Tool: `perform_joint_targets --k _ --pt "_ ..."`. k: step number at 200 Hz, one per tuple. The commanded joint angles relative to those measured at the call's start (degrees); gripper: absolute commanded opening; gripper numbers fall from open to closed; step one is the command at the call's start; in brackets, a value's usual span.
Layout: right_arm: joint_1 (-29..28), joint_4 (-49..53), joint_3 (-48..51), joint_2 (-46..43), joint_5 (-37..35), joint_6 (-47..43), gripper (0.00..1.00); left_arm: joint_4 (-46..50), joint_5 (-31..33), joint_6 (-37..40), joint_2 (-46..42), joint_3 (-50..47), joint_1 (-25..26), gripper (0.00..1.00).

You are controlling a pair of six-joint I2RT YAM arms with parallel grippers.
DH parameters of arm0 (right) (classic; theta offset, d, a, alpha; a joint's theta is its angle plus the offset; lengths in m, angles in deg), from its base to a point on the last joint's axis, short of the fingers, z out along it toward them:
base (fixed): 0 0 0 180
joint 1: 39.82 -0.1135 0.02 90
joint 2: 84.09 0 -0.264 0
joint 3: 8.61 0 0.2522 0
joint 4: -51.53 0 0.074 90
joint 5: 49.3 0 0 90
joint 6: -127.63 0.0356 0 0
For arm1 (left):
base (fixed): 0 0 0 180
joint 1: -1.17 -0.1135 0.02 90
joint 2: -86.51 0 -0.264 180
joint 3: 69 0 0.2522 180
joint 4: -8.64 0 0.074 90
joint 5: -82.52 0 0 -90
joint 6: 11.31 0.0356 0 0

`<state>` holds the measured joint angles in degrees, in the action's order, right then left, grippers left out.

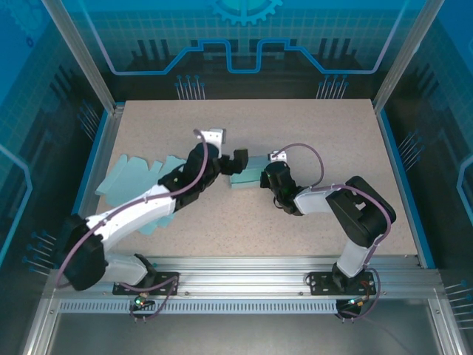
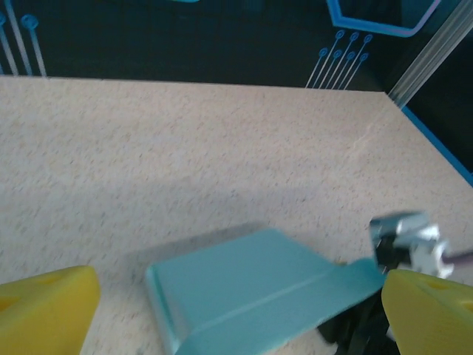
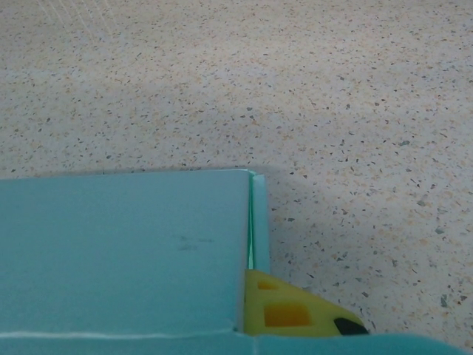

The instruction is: Fold the paper box

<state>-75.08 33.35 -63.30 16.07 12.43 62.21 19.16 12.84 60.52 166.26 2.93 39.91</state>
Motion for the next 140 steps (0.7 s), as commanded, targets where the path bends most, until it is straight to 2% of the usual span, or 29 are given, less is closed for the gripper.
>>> perform_joint_targets --k 1,31,55,95,140 --pt "-1.3 8.0 1.1 1.4 2.2 -0.3 0.07 8.0 -8.6 3.0 8.0 6.7 -0.8 0.97" --pt "-1.4 8.6 1.1 1.2 1.7 -0.8 0.08 8.4 -19.5 1.5 16.3 14.5 -2.0 0.71" --pt "-1.5 9.2 0.8 1.4 1.6 -1.0 0.10 7.9 -23.8 -1.2 20.6 16.9 -3.0 0.59" --pt "-2.4 11.0 0.8 0.7 0.0 -1.3 0.13 5.1 -28.1 -6.2 26.1 15.6 -4.3 0.45" --pt "-3.7 13.1 0.3 -1.0 -1.4 -2.8 0.19 -1.1 -30.0 -11.0 29.7 11.7 -5.9 0.39"
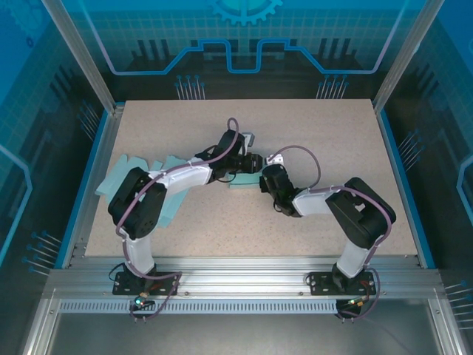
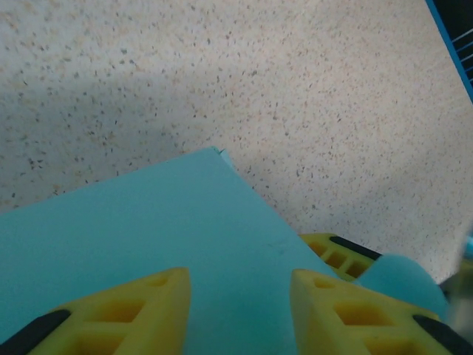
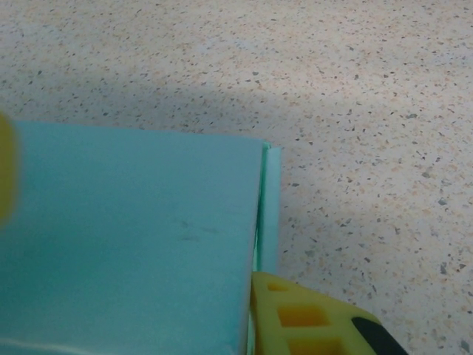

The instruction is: Fold the paper box

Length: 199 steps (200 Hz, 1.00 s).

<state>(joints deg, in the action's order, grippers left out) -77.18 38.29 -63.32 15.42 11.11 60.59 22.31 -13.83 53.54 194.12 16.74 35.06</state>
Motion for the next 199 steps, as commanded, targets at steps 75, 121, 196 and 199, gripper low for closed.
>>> perform_joint_targets --k 75,121,196,199 --pt "-5.4 16.2 0.1 -7.9 -3.0 -5.4 0.63 -10.8 -2.8 -5.6 5.0 -4.9 -1.4 0.34" --pt "-7.9 22.2 0.2 -14.2 -3.8 -6.8 0.98 -13.6 -1.8 -5.6 6.2 -6.3 -1.4 0.34" --pt "-2.8 39.9 -7.1 -29.7 1.1 -1.9 1.00 -17.2 -2.3 -6.5 5.8 -9.4 -1.4 0.35" --pt "-2.0 40.9 -7.8 -29.6 1.8 -1.4 1.00 -17.2 -2.2 -6.6 5.9 -9.5 -1.4 0.35"
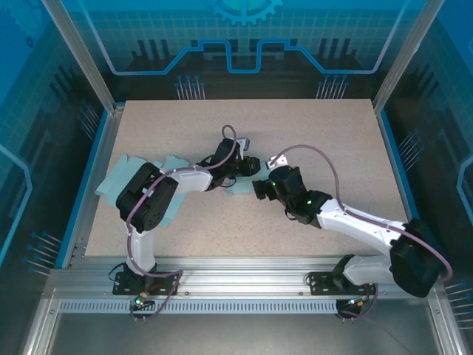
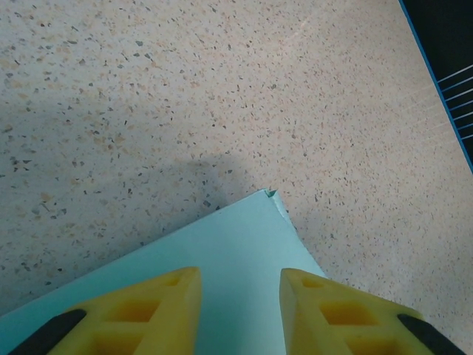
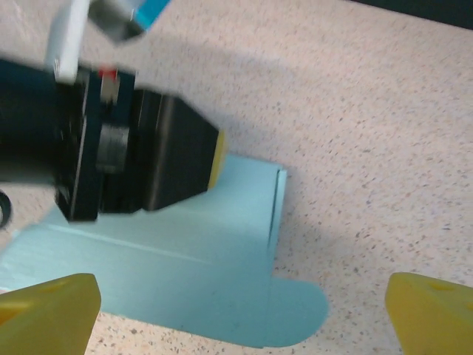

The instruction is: Fold the paper box

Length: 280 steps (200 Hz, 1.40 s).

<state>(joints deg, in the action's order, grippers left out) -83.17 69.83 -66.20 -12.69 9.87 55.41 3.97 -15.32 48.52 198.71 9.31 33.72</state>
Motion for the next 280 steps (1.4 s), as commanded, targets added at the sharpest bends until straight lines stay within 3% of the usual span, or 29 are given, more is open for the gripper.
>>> perform_joint_targets --k 1,38,109,143,168,186,226,280 --pt "4.2 9.7 -5.1 -1.4 3.2 4.0 1.00 1.1 -0.7 -1.5 1.3 -2.1 0.0 0.35" --pt "11.5 17.9 -12.9 4.9 9.3 7.2 1.00 0.9 -0.5 -1.8 1.3 -2.7 -0.1 0.37" --pt "14.3 22.9 -22.6 24.9 18.0 6.7 0.99 0.5 0.1 -1.9 1.1 -2.8 -0.1 0.38" --pt "14.8 23.4 -22.4 29.9 19.7 6.8 0.85 0.5 0.7 -2.0 0.7 -2.9 -0.1 0.38" --pt "15.0 23.7 -21.7 33.5 20.5 6.8 0.64 1.2 1.7 -1.5 -0.1 -3.0 -0.1 0.39" --pt "15.0 22.7 -20.4 34.5 21.3 7.0 0.59 2.1 2.6 -0.8 -1.3 -3.2 -0.1 0.40" --pt "15.0 22.5 -19.5 32.3 22.3 7.0 0.58 5.4 4.7 2.3 -6.7 -3.6 -0.1 0.42" --pt "15.0 22.0 -19.1 23.3 25.7 5.9 0.67 19.3 13.5 6.9 -15.5 -2.2 -0.2 0.42"
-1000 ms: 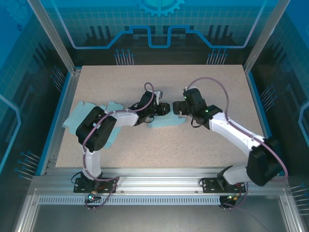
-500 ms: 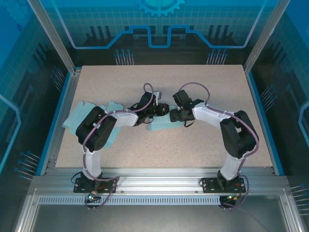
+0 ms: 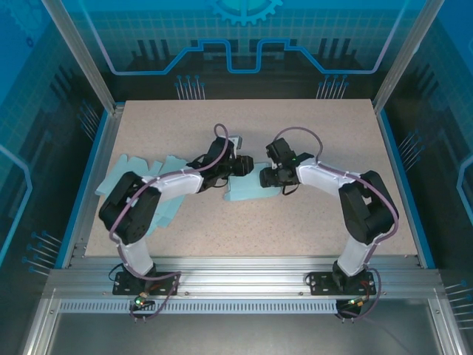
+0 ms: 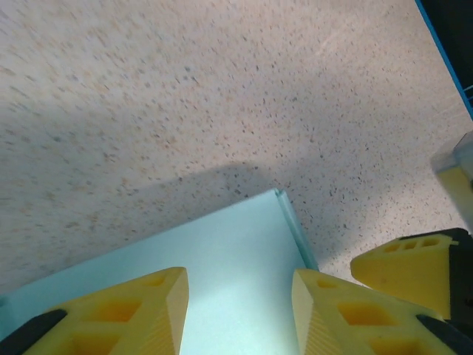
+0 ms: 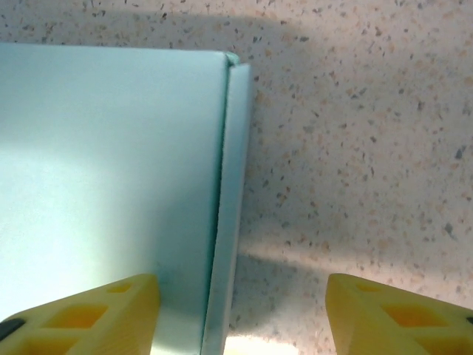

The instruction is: Fold the paper box

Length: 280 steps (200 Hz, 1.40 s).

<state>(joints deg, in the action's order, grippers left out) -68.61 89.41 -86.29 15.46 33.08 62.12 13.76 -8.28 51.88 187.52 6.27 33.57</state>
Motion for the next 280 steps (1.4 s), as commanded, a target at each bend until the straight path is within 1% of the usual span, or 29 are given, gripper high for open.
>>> perform_joint_targets --k 1,15,27,43,57,74,90,119,134,138,148,173,189,199,235,259,280 --pt "0.5 2.4 1.0 -4.9 2.5 -0.8 0.68 9.9 6.7 3.6 -4.4 0.9 -0.1 0.42" --pt "1.3 2.2 1.3 -7.0 4.2 -0.8 0.76 13.3 9.3 3.9 -5.5 0.8 -0.4 0.42" --pt "2.8 1.1 2.0 -8.1 7.8 -0.3 0.83 15.0 10.4 4.1 -6.1 0.2 -1.0 0.41" --pt "5.4 -1.8 3.8 -8.9 13.8 1.1 0.90 16.1 9.8 3.3 -5.7 -0.6 -2.5 0.39" --pt "8.1 -4.6 5.2 -8.5 19.5 2.7 0.92 15.9 7.8 2.3 -4.9 -1.4 -3.5 0.35" --pt "10.7 -7.1 6.2 -6.7 25.0 4.6 0.93 14.8 5.6 1.7 -3.9 -2.1 -4.0 0.34" --pt "12.1 -8.6 6.6 -4.5 28.3 5.5 0.93 14.5 3.9 1.3 -2.6 -2.1 -4.3 0.34" --pt "13.2 -9.9 6.5 -1.0 31.1 6.5 0.92 12.8 0.3 0.1 -0.4 -2.8 -5.5 0.33" --pt "13.5 -10.8 6.5 0.5 32.9 7.1 0.91 11.1 -1.9 -0.7 0.3 -3.5 -6.3 0.32" --pt "13.5 -11.1 6.5 0.9 33.3 7.4 0.90 10.6 -2.4 -0.9 0.6 -3.6 -6.5 0.30" --pt "13.5 -11.8 6.6 1.8 34.2 7.8 0.90 10.1 -3.5 -1.2 1.0 -3.9 -6.9 0.29" --pt "13.5 -13.4 6.6 3.9 36.0 8.8 0.87 8.8 -5.5 -1.8 2.1 -4.5 -7.5 0.29" --pt "13.6 -14.4 6.8 5.0 36.8 9.4 0.86 8.3 -6.2 -2.5 2.7 -5.1 -8.0 0.29" --pt "13.6 -14.8 6.8 5.4 37.0 9.6 0.86 7.9 -6.3 -3.0 2.8 -5.7 -8.4 0.25" --pt "13.8 -16.9 7.0 7.1 38.2 10.7 0.85 7.4 -6.3 -4.2 3.4 -7.3 -9.7 0.16" --pt "13.8 -20.3 7.6 8.6 41.0 12.2 0.85 6.6 -6.5 -4.7 3.9 -7.8 -10.0 0.14" --pt "13.7 -25.6 8.8 9.8 44.6 14.9 0.84 5.7 -6.9 -5.1 4.5 -7.9 -10.0 0.12"
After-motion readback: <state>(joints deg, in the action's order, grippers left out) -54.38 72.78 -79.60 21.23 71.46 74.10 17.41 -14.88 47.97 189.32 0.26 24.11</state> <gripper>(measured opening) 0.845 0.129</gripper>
